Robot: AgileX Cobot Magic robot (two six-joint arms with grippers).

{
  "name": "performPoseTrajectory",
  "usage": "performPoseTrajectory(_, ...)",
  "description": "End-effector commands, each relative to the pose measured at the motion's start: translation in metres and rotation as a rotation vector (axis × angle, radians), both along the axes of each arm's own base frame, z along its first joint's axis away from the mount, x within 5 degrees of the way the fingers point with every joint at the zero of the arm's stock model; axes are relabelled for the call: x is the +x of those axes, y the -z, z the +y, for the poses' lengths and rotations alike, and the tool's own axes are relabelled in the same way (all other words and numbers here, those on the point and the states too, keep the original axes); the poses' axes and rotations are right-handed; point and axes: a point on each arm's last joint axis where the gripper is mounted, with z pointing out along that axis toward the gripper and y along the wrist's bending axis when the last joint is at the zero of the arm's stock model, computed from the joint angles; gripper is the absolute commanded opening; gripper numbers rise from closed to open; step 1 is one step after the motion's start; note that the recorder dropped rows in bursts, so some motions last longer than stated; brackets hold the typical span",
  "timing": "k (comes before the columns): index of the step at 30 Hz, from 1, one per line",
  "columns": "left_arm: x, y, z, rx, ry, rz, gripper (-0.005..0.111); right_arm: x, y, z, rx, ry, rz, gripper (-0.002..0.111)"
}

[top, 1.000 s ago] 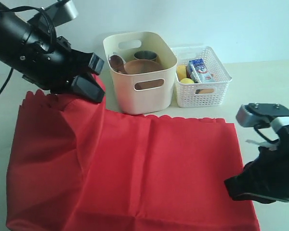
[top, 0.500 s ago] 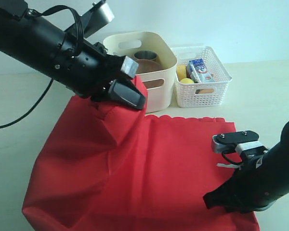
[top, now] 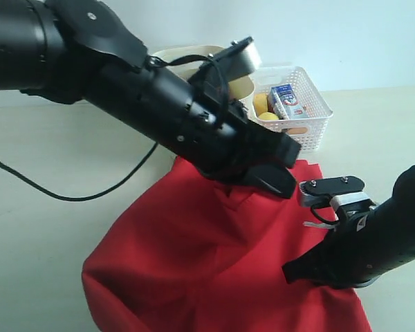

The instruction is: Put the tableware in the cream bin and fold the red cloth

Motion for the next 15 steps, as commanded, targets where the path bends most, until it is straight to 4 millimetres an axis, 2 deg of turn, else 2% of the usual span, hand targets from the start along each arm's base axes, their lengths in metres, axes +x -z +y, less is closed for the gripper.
performPoseTrajectory(1, 0.003, 0.016, -0.024, -0.01, -0.042, -0.034, 0.0, -0.008, 0.015, -0.003, -0.036, -0.021, 0.078, 0.0)
performPoseTrajectory(6, 0.007, 0.044, -0.035, 0.028, -0.071, -0.018, 0.0, -0.008, 0.015, -0.003, -0.034, -0.017, 0.082, 0.0)
performPoseTrajectory(8, 0.007, 0.052, -0.038, 0.034, -0.068, -0.003, 0.007, -0.008, 0.015, -0.003, -0.034, -0.017, 0.082, 0.003)
performPoseTrajectory(11, 0.006, 0.058, -0.04, 0.035, -0.056, 0.007, 0.029, -0.008, 0.014, -0.003, -0.032, -0.017, 0.077, 0.011)
performPoseTrajectory(15, 0.006, 0.054, -0.04, 0.03, -0.057, -0.001, 0.069, -0.009, 0.006, -0.003, -0.019, -0.019, 0.065, 0.029)
